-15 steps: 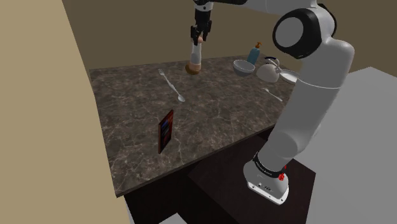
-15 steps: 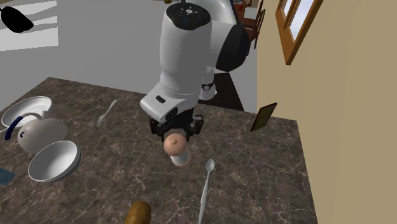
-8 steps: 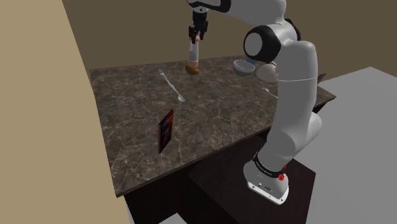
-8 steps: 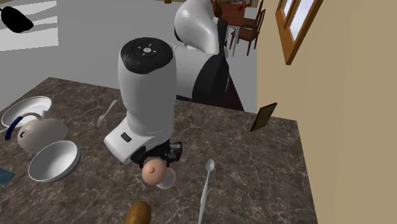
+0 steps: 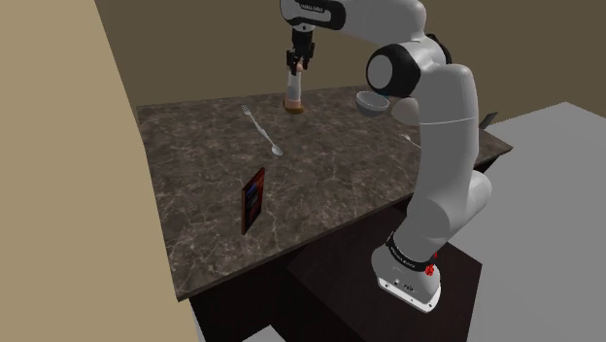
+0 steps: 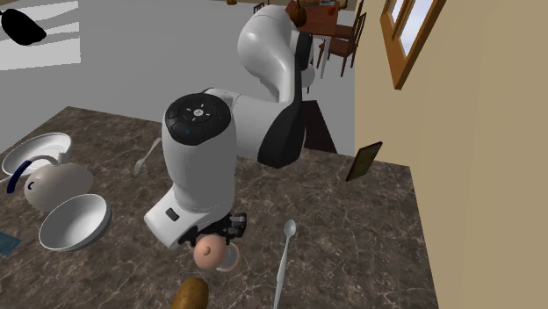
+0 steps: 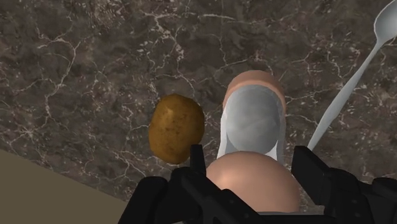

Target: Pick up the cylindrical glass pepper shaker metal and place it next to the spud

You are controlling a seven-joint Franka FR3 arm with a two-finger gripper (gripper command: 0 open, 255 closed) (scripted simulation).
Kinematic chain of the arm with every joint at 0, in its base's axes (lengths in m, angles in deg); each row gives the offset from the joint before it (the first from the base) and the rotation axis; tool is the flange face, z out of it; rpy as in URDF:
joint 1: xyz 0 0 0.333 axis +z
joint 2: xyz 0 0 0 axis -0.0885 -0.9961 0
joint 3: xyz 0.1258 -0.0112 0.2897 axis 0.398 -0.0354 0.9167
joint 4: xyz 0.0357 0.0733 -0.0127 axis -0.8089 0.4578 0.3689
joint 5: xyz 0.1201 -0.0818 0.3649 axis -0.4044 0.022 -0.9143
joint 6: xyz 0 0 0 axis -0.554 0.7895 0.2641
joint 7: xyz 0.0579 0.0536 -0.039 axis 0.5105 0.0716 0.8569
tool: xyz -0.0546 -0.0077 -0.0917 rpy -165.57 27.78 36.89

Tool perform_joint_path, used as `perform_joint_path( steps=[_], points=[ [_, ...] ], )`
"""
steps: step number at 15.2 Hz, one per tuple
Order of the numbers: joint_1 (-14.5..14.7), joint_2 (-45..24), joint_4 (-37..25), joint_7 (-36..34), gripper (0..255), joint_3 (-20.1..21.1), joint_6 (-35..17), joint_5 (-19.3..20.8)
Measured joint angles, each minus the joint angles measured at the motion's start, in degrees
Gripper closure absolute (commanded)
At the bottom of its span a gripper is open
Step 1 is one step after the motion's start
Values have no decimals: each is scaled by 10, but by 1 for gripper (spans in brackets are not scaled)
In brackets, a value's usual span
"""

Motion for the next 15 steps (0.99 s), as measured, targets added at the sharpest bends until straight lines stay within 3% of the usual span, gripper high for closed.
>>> perform_joint_path(
  steps=[15],
  points=[
    [1, -1, 113, -15, 255, 0, -113, 4]
  ],
)
